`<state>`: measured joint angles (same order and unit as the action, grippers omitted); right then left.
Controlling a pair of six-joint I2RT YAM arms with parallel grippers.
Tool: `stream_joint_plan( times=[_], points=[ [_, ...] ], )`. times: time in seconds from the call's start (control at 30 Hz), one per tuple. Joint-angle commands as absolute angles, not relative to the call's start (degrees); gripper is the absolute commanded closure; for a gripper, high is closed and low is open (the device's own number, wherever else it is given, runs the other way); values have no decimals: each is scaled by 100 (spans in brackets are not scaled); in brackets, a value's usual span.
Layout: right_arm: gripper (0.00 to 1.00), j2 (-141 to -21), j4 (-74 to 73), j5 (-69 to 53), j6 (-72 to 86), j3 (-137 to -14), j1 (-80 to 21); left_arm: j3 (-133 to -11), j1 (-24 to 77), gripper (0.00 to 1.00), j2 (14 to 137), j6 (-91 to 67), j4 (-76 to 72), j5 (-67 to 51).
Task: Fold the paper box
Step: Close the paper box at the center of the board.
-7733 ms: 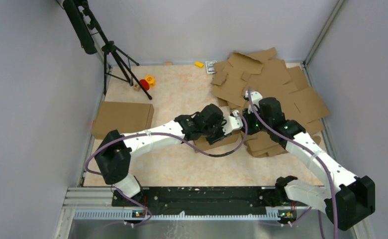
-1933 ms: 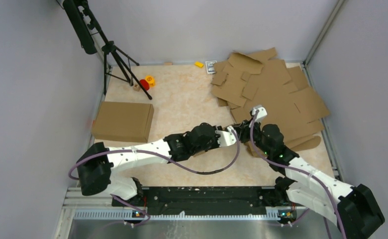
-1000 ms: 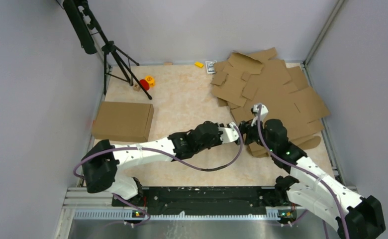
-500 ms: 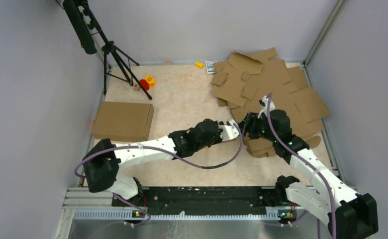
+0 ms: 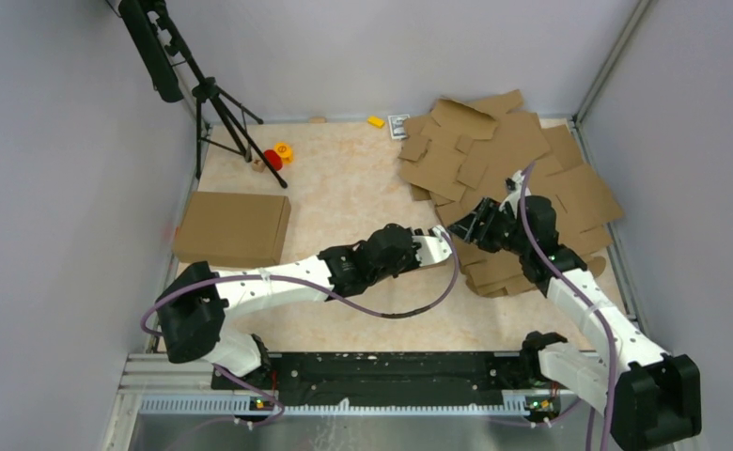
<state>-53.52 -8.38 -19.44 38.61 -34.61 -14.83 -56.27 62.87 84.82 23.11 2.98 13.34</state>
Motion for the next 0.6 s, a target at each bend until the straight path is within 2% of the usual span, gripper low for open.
stream_joint_plan(
  times=[0.0, 0.27, 0.47, 0.57],
  points=[
    [46, -5634, -470, -2178, 4093, -3567, -1418, -5728, 6267, 73, 8561, 2194, 545, 1159],
    [67, -5740, -377, -2120, 4012, -3226, -1393, -5730, 6267, 74, 8552, 2189, 571, 1169],
    [75, -5783, -231, -2107, 3984, -2961, -1374, -5739, 6267, 74, 8567, 2188, 578, 1178],
    [75, -5762, -207, -2071, 3967, -2875, -1375, -5748, 6267, 74, 8573, 2182, 582, 1169]
  ],
)
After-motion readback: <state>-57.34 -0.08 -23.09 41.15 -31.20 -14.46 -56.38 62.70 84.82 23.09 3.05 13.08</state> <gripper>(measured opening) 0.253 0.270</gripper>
